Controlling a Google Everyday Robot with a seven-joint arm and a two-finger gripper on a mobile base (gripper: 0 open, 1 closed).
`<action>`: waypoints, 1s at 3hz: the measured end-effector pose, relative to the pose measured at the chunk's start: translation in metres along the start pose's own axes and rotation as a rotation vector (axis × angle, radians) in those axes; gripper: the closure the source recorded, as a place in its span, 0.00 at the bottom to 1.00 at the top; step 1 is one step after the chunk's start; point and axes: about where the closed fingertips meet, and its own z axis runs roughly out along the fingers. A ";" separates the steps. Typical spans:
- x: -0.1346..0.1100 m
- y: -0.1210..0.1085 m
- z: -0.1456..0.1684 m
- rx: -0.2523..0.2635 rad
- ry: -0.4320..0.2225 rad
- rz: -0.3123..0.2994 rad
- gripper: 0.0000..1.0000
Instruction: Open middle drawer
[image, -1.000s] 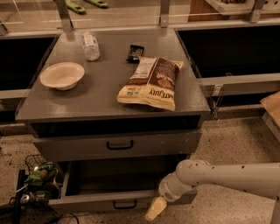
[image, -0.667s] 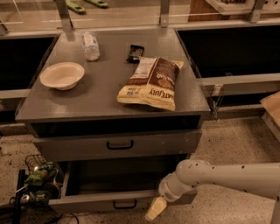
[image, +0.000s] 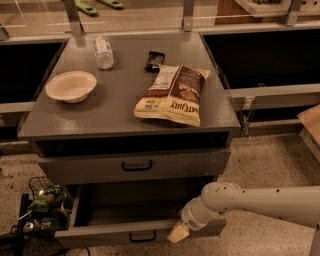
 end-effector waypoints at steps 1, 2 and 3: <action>0.000 0.000 0.000 0.000 0.000 0.000 0.62; 0.000 0.000 0.000 -0.001 0.000 0.000 0.85; 0.001 0.006 0.001 -0.016 -0.006 0.006 1.00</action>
Offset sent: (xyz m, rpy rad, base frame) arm 0.0000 0.0000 0.0000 0.0000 0.0000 0.0000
